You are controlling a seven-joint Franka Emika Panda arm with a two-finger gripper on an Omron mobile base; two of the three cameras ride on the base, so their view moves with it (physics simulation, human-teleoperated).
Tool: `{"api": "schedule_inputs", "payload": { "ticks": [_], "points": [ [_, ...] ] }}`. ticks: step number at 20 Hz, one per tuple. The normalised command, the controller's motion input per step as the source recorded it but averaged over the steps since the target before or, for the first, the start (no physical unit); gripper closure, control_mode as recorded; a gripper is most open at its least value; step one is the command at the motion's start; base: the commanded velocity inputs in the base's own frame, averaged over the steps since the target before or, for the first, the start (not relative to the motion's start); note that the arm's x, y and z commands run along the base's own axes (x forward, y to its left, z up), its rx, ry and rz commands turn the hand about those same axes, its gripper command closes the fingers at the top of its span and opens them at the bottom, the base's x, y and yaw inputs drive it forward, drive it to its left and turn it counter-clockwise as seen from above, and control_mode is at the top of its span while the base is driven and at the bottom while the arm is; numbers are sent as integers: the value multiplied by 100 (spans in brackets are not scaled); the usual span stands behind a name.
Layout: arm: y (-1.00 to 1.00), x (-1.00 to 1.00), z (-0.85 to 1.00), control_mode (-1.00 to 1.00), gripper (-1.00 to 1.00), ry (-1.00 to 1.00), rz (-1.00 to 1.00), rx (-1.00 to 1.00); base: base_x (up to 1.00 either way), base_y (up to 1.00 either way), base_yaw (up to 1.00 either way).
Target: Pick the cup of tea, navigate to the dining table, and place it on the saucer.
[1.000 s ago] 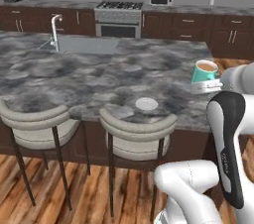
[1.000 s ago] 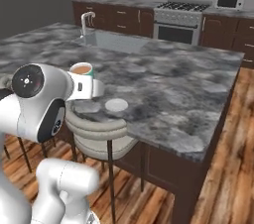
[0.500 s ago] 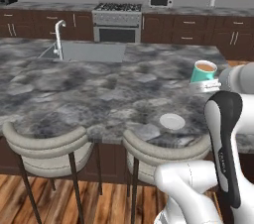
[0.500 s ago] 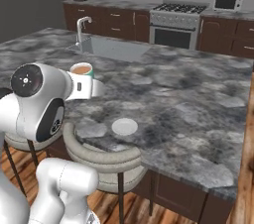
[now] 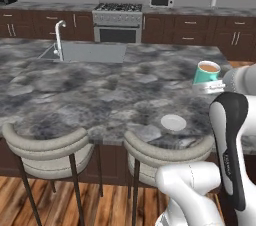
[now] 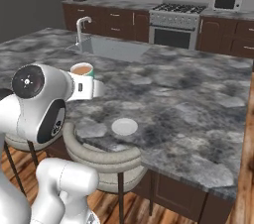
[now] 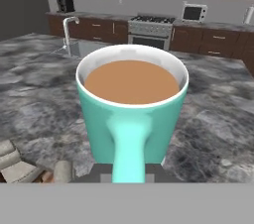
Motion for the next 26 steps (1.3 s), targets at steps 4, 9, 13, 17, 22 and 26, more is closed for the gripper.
{"api": "schedule_inputs", "payload": {
  "ticks": [4,9,13,17,22,26],
  "points": [
    [0,49,15,-100,100,23,6,0,13,0,1],
    [-1,94,46,-100,100,60,26,-10,0,0,0],
    [-33,70,-65,-100,100,-3,26,-4,0,0,0],
    [-29,27,-100,-100,100,-43,30,2,0,0,0],
    [-18,44,-100,-100,100,-32,32,0,0,0,0],
    [-16,53,-41,-100,100,11,34,0,0,0,0]
  ]
}}
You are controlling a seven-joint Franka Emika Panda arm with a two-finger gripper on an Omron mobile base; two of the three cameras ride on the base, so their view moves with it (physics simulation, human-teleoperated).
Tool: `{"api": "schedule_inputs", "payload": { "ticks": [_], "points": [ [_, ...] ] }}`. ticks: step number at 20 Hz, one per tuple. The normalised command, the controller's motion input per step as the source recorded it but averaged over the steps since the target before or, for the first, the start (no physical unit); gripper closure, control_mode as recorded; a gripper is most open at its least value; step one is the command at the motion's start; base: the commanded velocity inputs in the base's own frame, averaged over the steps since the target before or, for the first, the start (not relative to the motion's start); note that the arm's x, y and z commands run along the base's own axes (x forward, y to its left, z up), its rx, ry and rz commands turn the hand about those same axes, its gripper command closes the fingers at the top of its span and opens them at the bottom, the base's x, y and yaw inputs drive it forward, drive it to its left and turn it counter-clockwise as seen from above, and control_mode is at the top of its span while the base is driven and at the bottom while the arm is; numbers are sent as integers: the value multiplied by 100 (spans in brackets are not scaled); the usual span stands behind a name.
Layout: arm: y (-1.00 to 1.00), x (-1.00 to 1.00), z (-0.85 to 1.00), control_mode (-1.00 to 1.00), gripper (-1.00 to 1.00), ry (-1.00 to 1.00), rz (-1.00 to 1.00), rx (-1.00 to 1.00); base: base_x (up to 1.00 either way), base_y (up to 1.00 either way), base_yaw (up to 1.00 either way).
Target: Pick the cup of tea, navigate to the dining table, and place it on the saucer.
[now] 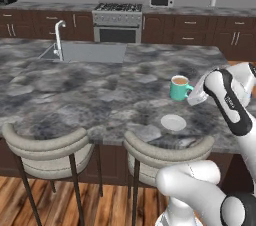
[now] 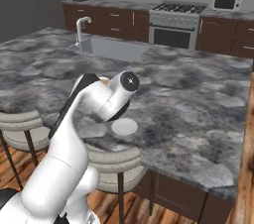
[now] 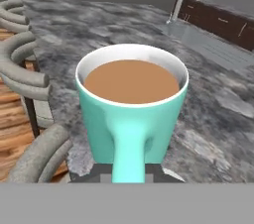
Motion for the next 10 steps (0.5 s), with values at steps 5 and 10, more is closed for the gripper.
{"api": "schedule_inputs", "payload": {
  "ticks": [5,10],
  "points": [
    [-21,52,-1,-100,100,37,41,0,0,0,0],
    [-30,32,-25,-100,100,6,24,0,0,0,0]
  ]
}}
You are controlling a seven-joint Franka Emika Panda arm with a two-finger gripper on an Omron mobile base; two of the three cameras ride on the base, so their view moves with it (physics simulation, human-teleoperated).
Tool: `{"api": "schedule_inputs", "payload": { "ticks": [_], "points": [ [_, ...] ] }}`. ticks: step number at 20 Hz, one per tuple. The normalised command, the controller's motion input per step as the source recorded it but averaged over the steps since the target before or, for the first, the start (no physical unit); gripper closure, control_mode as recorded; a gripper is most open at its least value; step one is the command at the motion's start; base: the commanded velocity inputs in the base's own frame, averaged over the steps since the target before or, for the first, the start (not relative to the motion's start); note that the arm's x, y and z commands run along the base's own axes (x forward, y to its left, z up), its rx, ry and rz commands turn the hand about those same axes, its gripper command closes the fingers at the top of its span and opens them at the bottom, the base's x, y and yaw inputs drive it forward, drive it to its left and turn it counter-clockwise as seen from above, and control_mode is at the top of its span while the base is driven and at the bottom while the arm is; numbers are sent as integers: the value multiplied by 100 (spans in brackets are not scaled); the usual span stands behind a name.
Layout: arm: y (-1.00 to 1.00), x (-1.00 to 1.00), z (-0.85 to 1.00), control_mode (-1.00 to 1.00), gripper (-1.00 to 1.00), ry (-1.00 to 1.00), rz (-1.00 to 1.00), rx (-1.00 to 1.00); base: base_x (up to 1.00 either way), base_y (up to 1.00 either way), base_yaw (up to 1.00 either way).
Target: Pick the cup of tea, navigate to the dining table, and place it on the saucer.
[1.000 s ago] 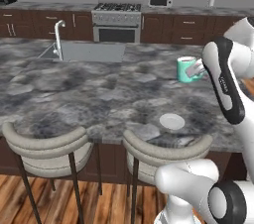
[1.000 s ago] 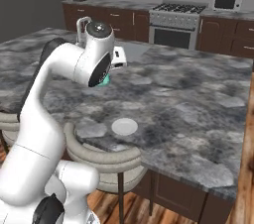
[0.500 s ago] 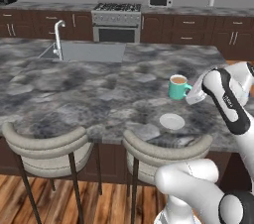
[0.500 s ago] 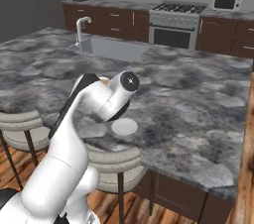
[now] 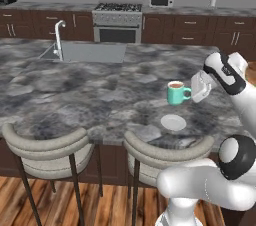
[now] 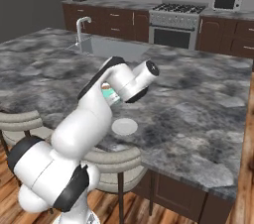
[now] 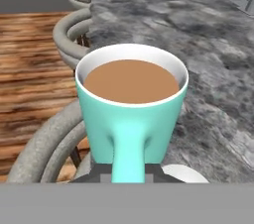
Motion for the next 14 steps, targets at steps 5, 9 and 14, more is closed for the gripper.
{"api": "schedule_inputs", "payload": {
  "ticks": [5,9,14],
  "points": [
    [-13,17,-53,-100,100,-1,11,0,0,0,0],
    [-5,5,-97,-100,100,0,6,0,0,0,0],
    [-10,0,-50,-100,100,-1,4,0,0,0,0]
  ]
}}
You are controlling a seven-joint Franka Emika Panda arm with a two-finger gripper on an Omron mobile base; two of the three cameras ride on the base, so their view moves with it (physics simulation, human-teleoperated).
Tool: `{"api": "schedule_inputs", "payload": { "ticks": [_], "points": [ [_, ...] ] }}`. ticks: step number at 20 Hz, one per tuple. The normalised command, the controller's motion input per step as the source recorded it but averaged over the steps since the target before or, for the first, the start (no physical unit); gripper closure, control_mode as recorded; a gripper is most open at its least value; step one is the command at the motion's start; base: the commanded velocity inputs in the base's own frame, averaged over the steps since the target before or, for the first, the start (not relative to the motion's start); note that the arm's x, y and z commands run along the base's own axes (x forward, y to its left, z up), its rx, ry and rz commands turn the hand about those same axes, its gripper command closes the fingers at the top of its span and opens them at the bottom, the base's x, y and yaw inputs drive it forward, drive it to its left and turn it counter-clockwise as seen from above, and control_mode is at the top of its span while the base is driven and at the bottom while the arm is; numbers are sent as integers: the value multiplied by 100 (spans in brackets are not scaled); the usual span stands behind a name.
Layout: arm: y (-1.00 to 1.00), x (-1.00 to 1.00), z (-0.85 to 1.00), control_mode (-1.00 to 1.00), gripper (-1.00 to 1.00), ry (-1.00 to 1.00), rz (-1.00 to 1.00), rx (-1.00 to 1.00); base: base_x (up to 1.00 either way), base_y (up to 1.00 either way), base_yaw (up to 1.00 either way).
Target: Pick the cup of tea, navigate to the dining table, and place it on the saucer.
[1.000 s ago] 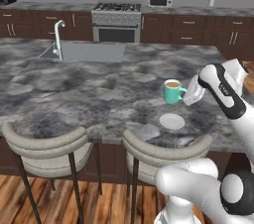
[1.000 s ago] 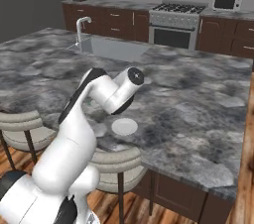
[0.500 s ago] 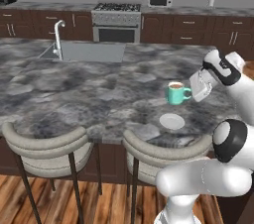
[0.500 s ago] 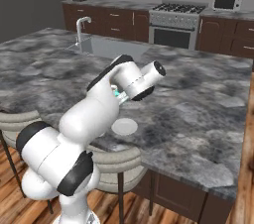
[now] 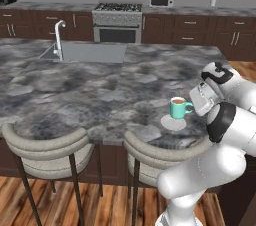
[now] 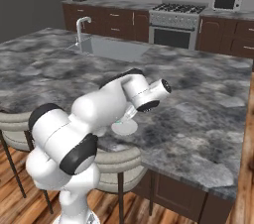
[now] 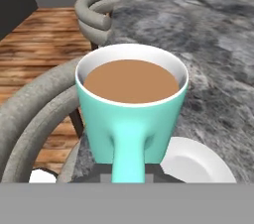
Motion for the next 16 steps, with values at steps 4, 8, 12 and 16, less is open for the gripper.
{"api": "schedule_inputs", "payload": {
  "ticks": [4,8,12,16],
  "points": [
    [-3,0,-28,-100,100,0,4,0,0,0,0],
    [0,29,-50,-100,100,-1,0,0,0,0,0],
    [0,44,-30,-100,100,-4,0,3,0,0,0],
    [0,53,-19,-100,100,-1,0,6,0,0,0]
  ]
}}
